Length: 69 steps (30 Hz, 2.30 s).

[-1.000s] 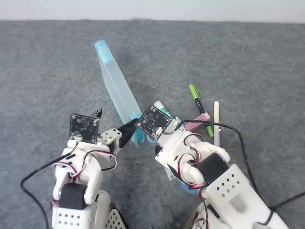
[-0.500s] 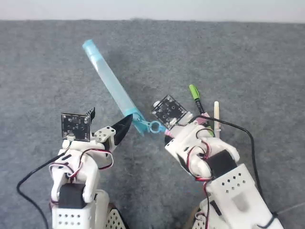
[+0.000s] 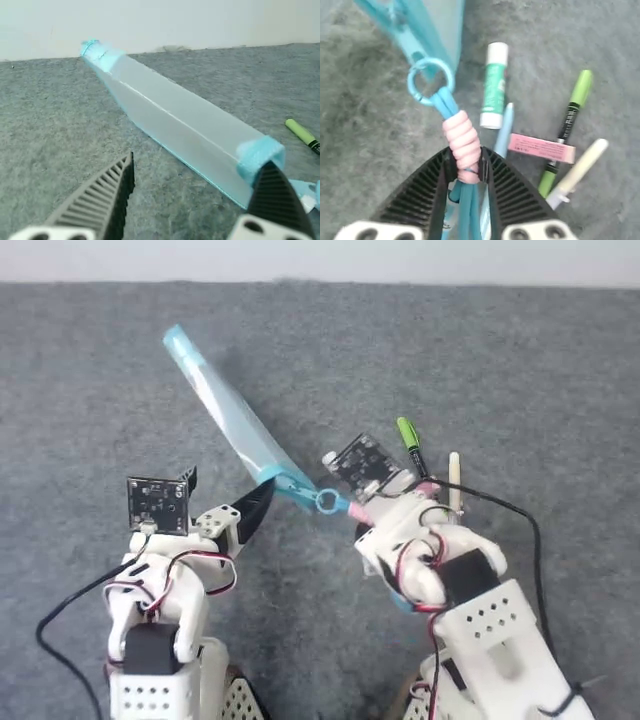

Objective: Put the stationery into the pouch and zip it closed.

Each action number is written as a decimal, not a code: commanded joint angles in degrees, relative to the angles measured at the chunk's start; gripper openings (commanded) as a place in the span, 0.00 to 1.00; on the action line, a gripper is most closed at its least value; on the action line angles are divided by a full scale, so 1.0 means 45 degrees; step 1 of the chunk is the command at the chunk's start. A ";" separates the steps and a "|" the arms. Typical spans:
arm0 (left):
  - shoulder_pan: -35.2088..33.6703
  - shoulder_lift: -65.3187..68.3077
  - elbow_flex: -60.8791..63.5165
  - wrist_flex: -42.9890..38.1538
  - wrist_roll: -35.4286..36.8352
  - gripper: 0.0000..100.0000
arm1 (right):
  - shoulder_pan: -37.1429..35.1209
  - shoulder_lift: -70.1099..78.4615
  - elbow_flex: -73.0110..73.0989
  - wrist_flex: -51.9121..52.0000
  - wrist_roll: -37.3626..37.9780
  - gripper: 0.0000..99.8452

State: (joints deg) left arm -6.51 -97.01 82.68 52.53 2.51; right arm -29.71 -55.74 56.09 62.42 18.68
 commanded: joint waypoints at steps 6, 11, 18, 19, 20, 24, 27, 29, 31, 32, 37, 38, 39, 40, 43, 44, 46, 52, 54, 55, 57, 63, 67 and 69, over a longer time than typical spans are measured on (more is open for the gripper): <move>0.0781 0.0117 0.0303 -0.0352 0.0137 0.34 | -0.0987 -0.0166 0.0156 0.0361 -0.0098 0.02; 0.1055 0.0117 0.0537 -0.0391 0.0137 0.34 | -0.1123 -0.0166 0.0117 0.0303 -0.0176 0.05; 0.0957 0.0117 0.1065 -0.1309 0.0137 0.34 | -0.1123 -0.0322 -0.1954 0.1221 -0.0117 0.01; 0.0957 0.0117 0.1104 -0.1407 0.0137 0.34 | -0.1123 -0.0322 -0.2364 0.1455 -0.0137 0.01; 0.0938 0.0117 0.1104 -0.1426 0.0137 0.34 | -0.1143 -0.0322 -0.2755 0.1729 -0.0117 0.01; 0.0938 0.0117 0.1104 -0.1446 0.0117 0.34 | -0.2217 -0.0322 -0.3458 0.2510 -0.0098 0.01; 0.0938 0.0117 0.1104 -0.1465 0.0117 0.34 | -0.3722 -0.0342 -0.3419 0.2745 0.0215 0.01; 0.0938 0.0117 0.1104 -0.1465 0.0117 0.34 | -0.4327 -0.0342 -0.3419 0.2940 0.0508 0.01; 0.0938 0.0117 0.1104 -0.1465 0.0117 0.34 | -0.4484 -0.0342 -0.3419 0.2999 0.0547 0.01; 0.0938 0.0117 0.1123 -0.1465 0.0117 0.34 | -0.4484 -0.0342 -0.3419 0.3018 0.0567 0.01; 0.0821 0.0117 0.1123 -0.1465 0.0098 0.34 | -0.3194 -0.0869 -0.3516 0.3214 0.0645 0.01; 0.0664 0.0117 0.1104 -0.1465 0.0098 0.34 | -0.2842 -0.0987 -0.3575 0.3350 0.0742 0.01; 0.0469 0.0117 0.1084 -0.1563 0.0098 0.34 | -0.2530 -0.1104 -0.3653 0.3546 0.0977 0.01; 0.0254 0.0117 0.1084 -0.1739 0.0098 0.34 | -0.2335 -0.1201 -0.3751 0.3741 0.1211 0.01; -0.0195 0.0176 0.1084 -0.2071 0.0117 0.34 | -0.2276 -0.1299 -0.4298 0.4269 0.1348 0.01; -0.0234 0.0156 0.1084 -0.2071 0.0117 0.34 | -0.2237 -0.1241 -0.4571 0.4386 0.1348 0.01; -0.0234 0.0117 0.1084 -0.2051 0.0117 0.34 | -0.2217 -0.1182 -0.5040 0.4464 0.1348 0.01; -0.0215 0.0117 0.1084 -0.2012 -0.0274 0.34 | -0.2276 -0.0557 -0.6017 0.4484 0.0567 0.01; -0.0137 0.0195 0.1084 -0.2012 -0.0430 0.34 | -0.2295 -0.0479 -0.5978 0.4484 0.0547 0.01; -0.0137 0.0195 0.1084 -0.2012 -0.0430 0.33 | -0.2295 -0.0420 -0.5900 0.4484 0.0547 0.01; -0.0137 0.0195 0.1084 -0.2012 -0.0469 0.30 | -0.2256 -0.0400 -0.5548 0.4386 0.0547 0.01; -0.0117 0.0195 0.1143 -0.2012 -0.0410 0.12 | -0.2276 -0.0283 -0.3946 0.3468 0.0430 0.05; -0.0117 0.0195 0.1143 -0.2012 -0.0410 0.08 | -0.2276 -0.0283 -0.1778 0.0186 -0.0527 0.17; -0.0117 0.0195 0.1162 -0.2012 -0.0410 0.08 | -0.2295 -0.0283 -0.0762 -0.1768 -0.1563 0.22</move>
State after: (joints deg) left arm -6.68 -97.01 88.40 45.05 1.10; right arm -40.53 -57.58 48.53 66.99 17.27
